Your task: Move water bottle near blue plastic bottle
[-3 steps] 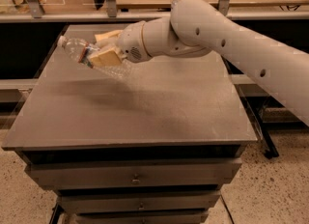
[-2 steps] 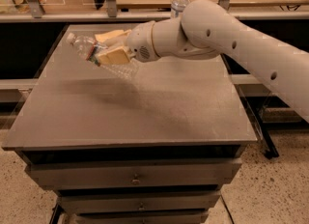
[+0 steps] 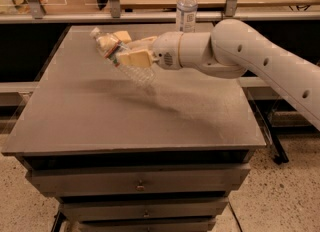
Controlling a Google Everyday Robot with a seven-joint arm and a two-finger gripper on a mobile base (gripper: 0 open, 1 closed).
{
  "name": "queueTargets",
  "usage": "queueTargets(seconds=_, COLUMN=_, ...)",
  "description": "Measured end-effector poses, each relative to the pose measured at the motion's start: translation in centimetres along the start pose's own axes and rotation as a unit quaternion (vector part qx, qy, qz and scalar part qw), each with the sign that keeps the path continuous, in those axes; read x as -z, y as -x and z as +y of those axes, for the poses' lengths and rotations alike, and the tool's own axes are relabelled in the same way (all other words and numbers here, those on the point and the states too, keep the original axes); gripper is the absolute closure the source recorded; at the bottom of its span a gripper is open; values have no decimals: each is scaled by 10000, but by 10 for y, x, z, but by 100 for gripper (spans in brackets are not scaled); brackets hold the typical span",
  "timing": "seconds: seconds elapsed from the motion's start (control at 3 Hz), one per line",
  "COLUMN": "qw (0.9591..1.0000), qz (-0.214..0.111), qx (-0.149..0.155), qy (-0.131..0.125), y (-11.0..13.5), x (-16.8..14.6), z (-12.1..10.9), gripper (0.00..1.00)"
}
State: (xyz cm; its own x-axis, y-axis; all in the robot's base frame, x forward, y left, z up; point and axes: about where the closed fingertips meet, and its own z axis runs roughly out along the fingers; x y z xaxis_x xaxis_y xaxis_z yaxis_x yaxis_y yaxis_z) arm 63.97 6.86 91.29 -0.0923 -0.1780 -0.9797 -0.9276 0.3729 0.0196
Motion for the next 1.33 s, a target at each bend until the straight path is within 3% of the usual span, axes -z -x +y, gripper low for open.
queueTargets(seconds=0.33, qw=9993, qz=-278, qx=-126, qy=-230, y=6, x=15, z=-25, gripper=100)
queueTargets(seconds=1.33, qw=9965, qz=-496, qx=373, qy=-552, y=40, x=40, z=-81, gripper=100)
